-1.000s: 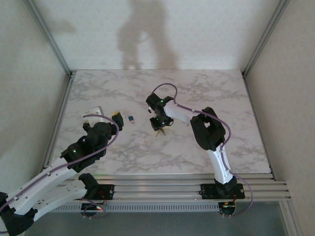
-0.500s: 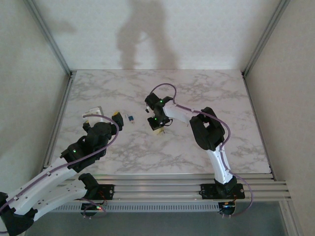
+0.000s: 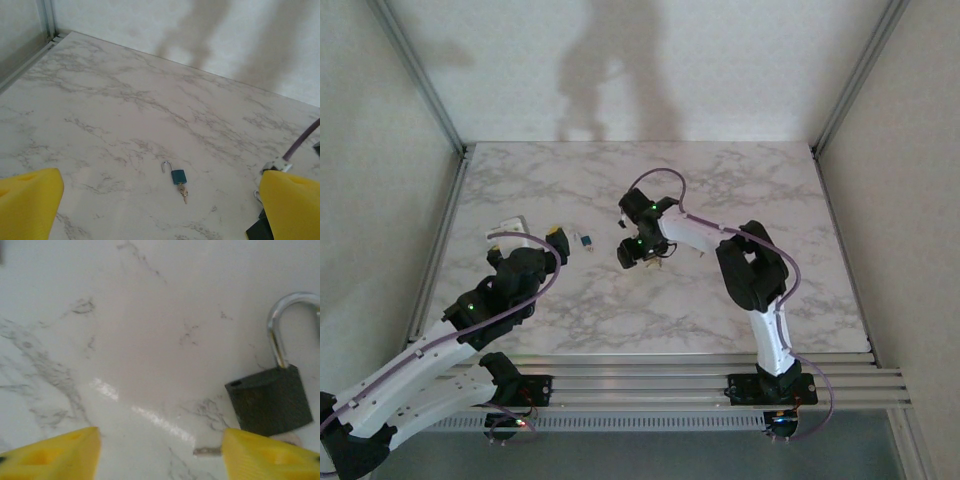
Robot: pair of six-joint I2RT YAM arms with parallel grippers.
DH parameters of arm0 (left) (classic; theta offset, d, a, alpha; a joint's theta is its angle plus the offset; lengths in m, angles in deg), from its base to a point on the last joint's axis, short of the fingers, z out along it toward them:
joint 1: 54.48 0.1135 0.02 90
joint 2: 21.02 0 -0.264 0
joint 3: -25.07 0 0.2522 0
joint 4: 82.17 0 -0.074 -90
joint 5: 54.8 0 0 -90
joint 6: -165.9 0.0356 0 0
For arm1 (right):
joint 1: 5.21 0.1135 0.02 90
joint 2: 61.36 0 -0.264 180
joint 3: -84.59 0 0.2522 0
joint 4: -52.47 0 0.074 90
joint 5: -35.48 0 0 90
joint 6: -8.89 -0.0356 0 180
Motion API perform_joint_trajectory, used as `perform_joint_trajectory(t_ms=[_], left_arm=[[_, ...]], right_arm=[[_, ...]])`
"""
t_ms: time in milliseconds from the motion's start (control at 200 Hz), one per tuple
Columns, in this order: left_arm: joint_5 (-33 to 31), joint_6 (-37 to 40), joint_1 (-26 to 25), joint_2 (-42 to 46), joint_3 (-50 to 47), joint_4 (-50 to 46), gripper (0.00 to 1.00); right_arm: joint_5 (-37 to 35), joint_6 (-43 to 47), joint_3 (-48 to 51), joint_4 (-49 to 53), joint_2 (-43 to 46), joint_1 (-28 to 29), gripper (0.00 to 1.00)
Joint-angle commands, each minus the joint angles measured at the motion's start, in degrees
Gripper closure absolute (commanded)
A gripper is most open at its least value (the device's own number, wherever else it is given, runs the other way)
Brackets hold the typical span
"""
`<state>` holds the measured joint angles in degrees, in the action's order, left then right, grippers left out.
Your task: Lock with the key
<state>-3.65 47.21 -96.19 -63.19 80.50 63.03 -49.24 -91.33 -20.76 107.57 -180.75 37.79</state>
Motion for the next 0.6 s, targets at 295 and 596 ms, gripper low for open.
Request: perform_joint_trajectory(t_ms=[295, 596], left_arm=[[2.6, -0.5, 0.9, 1.0, 3.0, -1.5, 0.00], [7.6, -9.6, 1.0, 4.9, 4.4, -3.7, 0.00]], right_arm=[[-4.4, -1.2, 3.6, -2.8, 11.0, -1.8, 0.01], [4.7, 0.8, 4.4, -2.9, 9.6, -6.8, 0.05]])
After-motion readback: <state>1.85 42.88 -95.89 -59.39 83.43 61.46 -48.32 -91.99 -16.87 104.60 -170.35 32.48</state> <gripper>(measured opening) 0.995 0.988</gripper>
